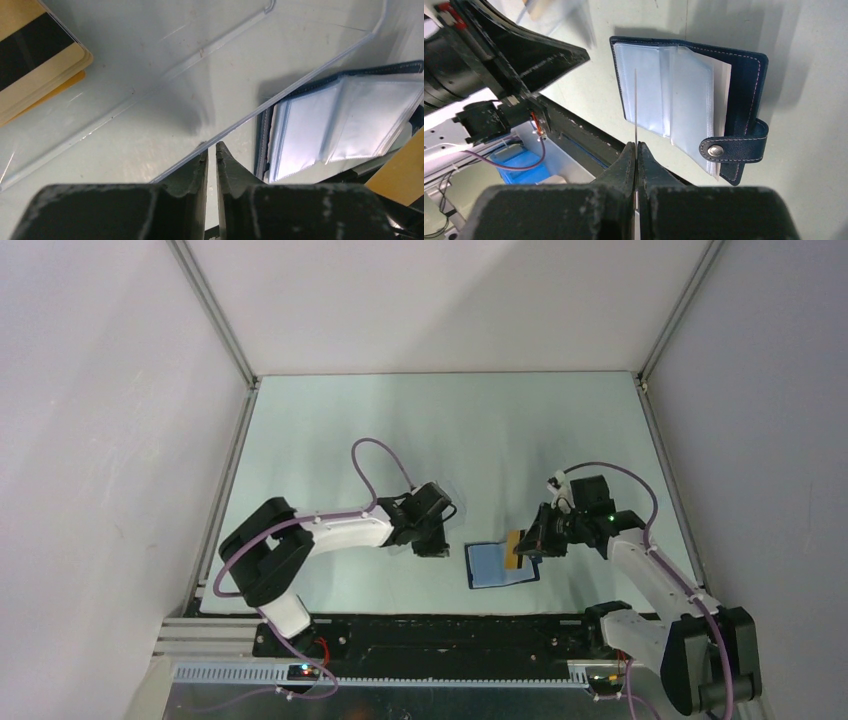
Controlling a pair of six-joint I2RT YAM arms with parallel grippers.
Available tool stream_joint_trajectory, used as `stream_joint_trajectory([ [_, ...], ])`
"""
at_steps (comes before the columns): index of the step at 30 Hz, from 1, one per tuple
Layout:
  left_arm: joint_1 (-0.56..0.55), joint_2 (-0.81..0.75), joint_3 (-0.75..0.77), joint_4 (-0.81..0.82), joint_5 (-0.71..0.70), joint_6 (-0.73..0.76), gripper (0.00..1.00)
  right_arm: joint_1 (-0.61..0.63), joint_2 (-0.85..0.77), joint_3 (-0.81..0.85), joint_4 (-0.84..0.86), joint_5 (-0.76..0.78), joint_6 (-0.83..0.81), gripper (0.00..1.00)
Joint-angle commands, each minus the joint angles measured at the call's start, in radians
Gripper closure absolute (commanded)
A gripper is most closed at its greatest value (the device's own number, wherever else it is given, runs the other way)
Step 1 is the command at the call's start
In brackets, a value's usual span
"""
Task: Put the credit cards into the card holder
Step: Insert the credit card into the card holder.
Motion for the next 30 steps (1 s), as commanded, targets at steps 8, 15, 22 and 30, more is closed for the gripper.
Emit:
stream_joint_trajectory([
  [8, 0.021, 0.037, 0.099, -0.022, 0.047, 0.054, 0.8, 0.079, 0.058, -0.006, 0.074, 0.09, -0.022, 1.0],
  [15, 0.004, 0.044, 0.128, -0.021, 0.095, 0.053, 0.82, 0.094, 0.04, -0.008, 0.131, 0.109, -0.058, 1.0],
  [22, -0.014, 0.068, 0.129, -0.019, 0.113, 0.047, 0.87, 0.12, -0.016, -0.078, 0.263, 0.161, -0.002, 1.0],
  [30, -0.016, 0.073, 0.111, -0.019, 0.125, 0.072, 0.91, 0.137, -0.103, -0.194, 0.379, 0.291, 0.095, 1.0],
])
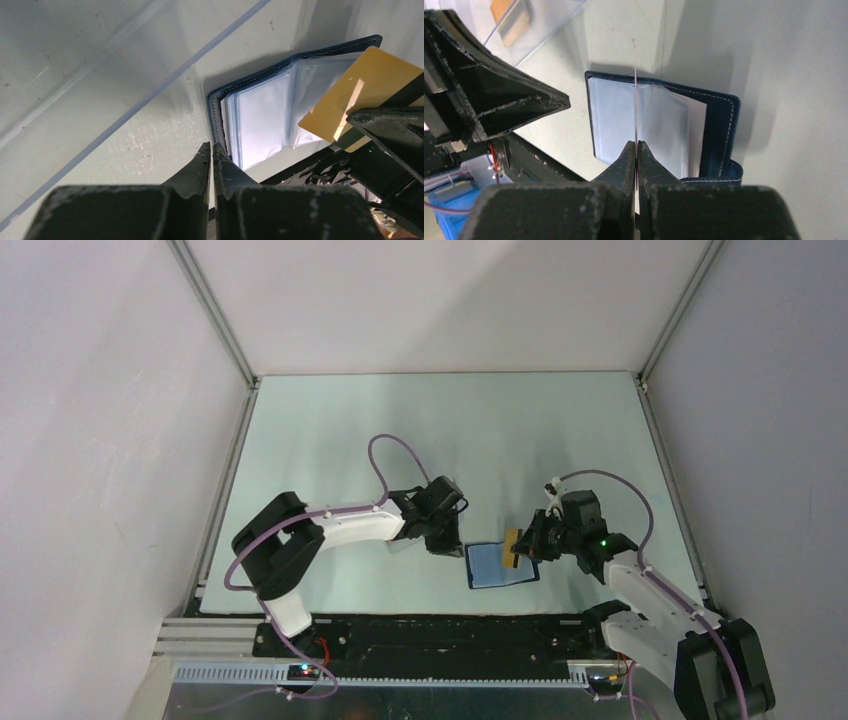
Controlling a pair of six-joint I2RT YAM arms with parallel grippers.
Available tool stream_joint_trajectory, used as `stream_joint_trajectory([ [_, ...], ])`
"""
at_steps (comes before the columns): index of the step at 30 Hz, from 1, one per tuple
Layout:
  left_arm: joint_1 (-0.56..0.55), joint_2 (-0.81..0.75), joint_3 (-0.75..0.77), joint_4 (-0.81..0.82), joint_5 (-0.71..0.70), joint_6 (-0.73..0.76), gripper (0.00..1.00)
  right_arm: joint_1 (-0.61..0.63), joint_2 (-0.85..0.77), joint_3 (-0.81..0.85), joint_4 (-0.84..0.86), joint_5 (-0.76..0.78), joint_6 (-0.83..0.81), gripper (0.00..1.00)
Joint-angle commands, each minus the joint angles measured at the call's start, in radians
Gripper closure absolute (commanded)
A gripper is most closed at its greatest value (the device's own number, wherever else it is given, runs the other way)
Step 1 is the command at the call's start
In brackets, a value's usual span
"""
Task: Put the credit cards into the card holder
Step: Insert the credit card into the card holder.
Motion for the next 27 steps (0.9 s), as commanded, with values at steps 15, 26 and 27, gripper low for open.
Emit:
stream_joint_trajectory([
  [15, -0.004, 0.056, 0.001, 0.006, 0.016, 0.047, 0.94, 0.024, 0.098, -0.089, 0.243, 0.047, 0.118, 1.0],
  [26, -0.002, 0.076, -0.016, 0.005, -0.007, 0.033, 1.0, 0.049, 0.093, -0.087, 0.246, 0.003, 0.144, 1.0],
  [27, -0.002, 0.076, -0.024, 0.005, -0.011, 0.03, 1.0, 0.053, 0.084, -0.087, 0.24, 0.003, 0.143, 1.0],
])
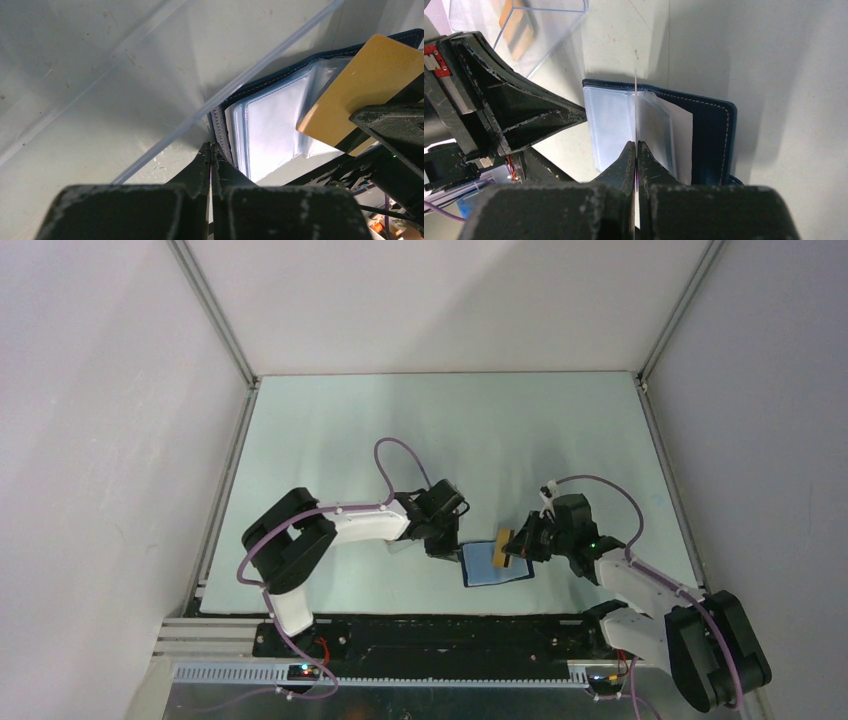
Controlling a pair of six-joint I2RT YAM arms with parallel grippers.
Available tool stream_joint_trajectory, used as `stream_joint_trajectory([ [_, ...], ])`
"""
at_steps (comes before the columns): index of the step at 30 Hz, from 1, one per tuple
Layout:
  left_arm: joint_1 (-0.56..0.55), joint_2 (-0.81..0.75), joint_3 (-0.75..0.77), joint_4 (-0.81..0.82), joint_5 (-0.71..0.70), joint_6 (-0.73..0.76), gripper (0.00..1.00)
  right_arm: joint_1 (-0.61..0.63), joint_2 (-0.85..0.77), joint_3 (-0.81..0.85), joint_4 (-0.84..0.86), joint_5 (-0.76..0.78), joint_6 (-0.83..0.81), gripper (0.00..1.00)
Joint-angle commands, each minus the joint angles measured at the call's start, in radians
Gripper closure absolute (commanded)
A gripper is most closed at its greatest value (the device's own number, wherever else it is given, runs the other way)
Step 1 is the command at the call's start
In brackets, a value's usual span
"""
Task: Put the credit cards into the card holder
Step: Insert the credit card into the card holder.
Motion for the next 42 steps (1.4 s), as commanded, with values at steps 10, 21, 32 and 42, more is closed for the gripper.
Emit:
stream_joint_trajectory([
  [10, 0.006, 0.011, -0.062, 0.004, -0.047, 0.001, 1.0, 0.027, 0.022, -0.011, 0.015, -0.031, 0.007, 1.0],
  [21, 0.01, 0.015, -0.07, 0.002, -0.052, 0.0, 1.0, 0.02, 0.186, 0.015, 0.071, -0.195, 0.057, 1.0],
  [32, 0.014, 0.03, -0.058, 0.0, -0.058, 0.024, 1.0, 0.017, 0.155, 0.044, -0.095, -0.185, 0.025, 1.0],
  [42, 0.012, 0.054, -0.039, -0.014, -0.062, 0.047, 1.0, 0.017, 0.139, 0.066, -0.176, -0.193, 0.002, 1.0],
])
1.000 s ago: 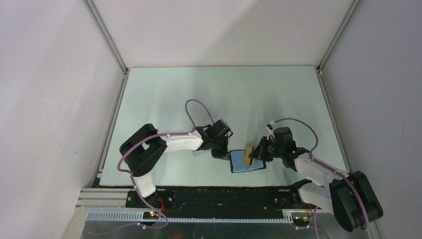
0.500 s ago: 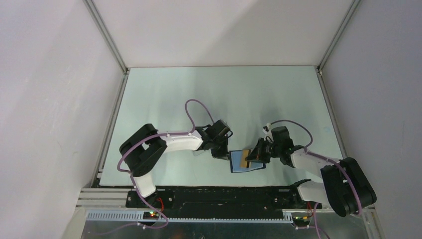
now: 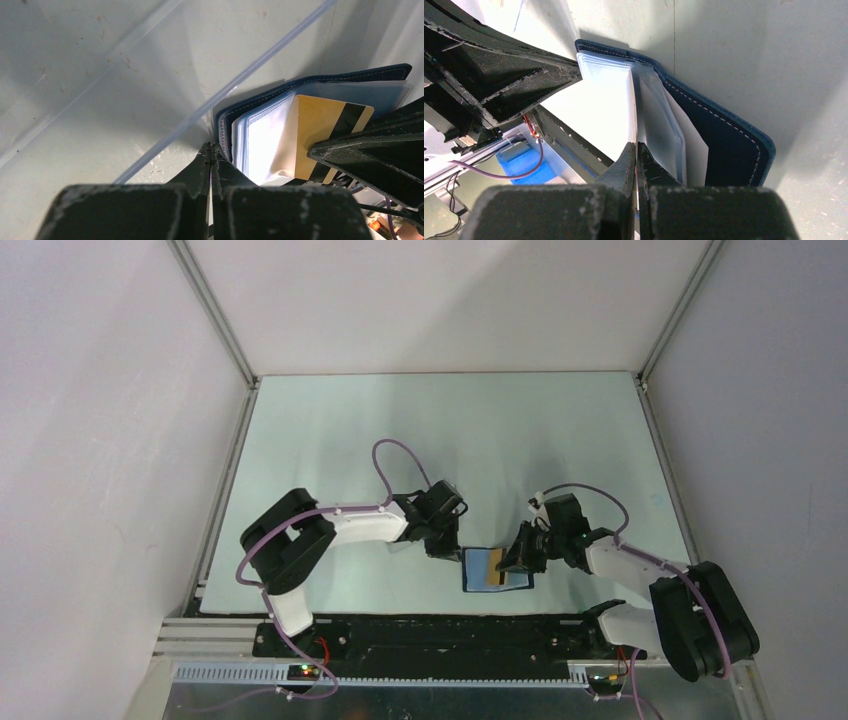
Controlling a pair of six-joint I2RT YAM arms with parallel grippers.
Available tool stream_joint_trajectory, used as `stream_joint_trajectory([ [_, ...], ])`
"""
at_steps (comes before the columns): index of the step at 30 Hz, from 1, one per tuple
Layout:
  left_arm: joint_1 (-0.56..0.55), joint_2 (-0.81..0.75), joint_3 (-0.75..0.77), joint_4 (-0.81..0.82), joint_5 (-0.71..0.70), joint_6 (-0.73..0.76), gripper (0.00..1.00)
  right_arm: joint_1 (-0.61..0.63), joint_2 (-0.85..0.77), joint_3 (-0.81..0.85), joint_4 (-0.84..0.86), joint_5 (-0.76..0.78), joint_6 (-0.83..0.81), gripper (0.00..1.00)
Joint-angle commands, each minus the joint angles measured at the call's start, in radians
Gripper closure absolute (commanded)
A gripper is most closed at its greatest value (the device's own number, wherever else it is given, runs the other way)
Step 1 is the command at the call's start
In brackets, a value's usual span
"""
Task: Put the credit cards into the card holder
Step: Insert the credit card into the card holder.
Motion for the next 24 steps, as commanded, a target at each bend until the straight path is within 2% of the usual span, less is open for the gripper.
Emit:
stream_joint_trajectory([
  [1, 0.005, 0.063, -0.007, -0.063, -0.068, 0.05, 1.0, 0.005, 0.007, 0.024, -0.065, -0.014, -0.037, 1.0],
  [10, 0.004, 0.079, 0.011, -0.069, -0.059, 0.071, 1.0, 0.008, 0.069, 0.023, -0.012, -0.088, -0.054, 1.0],
  [19, 0.002, 0.088, 0.021, -0.071, -0.051, 0.083, 1.0, 0.009, 0.214, 0.046, 0.058, -0.133, -0.068, 1.0],
  [20, 0.001, 0.088, 0.019, -0.072, -0.05, 0.083, 1.0, 0.009, 0.219, 0.053, 0.054, -0.125, -0.066, 0.98],
  [24, 0.002, 0.078, 0.013, -0.076, -0.054, 0.078, 1.0, 0.019, 0.154, 0.067, -0.009, -0.074, -0.058, 0.74],
])
